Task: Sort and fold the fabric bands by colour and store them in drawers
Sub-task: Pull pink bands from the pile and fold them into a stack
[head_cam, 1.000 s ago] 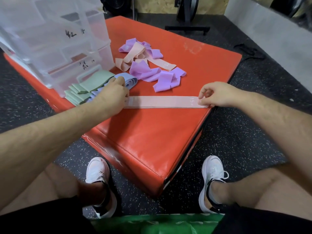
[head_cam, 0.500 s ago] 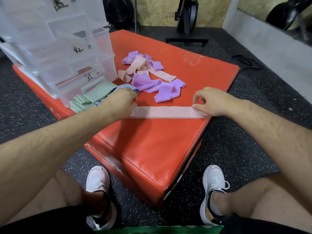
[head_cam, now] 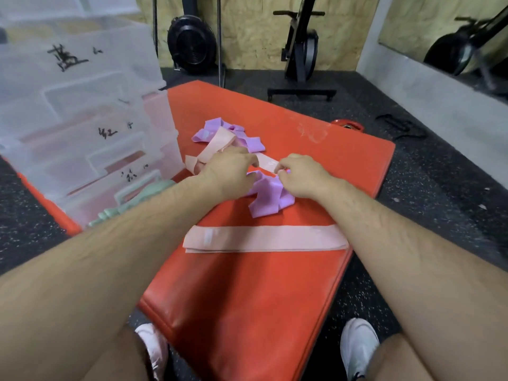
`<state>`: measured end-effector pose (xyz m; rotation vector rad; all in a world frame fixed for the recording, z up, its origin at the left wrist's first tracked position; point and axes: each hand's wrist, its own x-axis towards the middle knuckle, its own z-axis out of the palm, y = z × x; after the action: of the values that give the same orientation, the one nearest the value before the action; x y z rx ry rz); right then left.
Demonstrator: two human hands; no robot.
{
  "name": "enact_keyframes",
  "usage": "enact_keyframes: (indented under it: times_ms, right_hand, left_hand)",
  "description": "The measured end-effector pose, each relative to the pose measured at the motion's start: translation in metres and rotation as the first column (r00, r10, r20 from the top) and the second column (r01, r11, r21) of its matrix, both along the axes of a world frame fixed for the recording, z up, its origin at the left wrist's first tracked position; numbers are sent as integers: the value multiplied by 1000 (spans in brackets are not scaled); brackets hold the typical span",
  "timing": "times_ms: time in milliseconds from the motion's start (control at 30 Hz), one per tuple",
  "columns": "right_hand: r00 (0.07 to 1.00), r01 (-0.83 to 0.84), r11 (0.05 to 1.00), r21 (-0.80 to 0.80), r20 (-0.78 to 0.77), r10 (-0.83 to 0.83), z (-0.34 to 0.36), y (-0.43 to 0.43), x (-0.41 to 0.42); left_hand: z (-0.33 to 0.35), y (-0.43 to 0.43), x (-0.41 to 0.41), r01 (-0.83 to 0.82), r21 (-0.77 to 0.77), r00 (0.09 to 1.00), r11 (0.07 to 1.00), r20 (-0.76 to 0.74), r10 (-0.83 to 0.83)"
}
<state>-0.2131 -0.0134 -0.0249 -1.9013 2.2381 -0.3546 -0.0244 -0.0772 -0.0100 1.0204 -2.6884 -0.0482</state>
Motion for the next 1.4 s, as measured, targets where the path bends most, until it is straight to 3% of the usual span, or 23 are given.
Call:
enact_keyframes:
  times_ms: [133, 533, 933, 1100, 1267, 1400]
  right_hand:
    - [998, 63, 990, 129, 16, -66, -17, -25, -4]
    - [990, 89, 989, 122, 101, -102, -16, -31, -14]
    - [967, 160, 953, 258, 154, -204, -15, -22, -14]
    - [963, 193, 959, 209, 146, -225, -20, -23, -14]
    - [947, 258, 927, 272, 116, -298, -23, -30, -13]
    - [962, 211, 934, 290, 107, -250, -8, -23, -8]
  left_hand:
    - [-13, -18, -20, 5, 23, 999, 1000, 47, -6]
    - [-16, -27, -34, -31, 56, 997, 998, 70, 28]
    - [-4, -9, -14, -34, 64, 998, 997, 47, 31]
    - [-3, -5, -2, -54, 46, 994, 997, 95, 50]
    - [-3, -9, 2, -46, 40, 994, 998, 101, 42]
    - [-6, -15, 2, -60, 32, 991, 998, 117, 56]
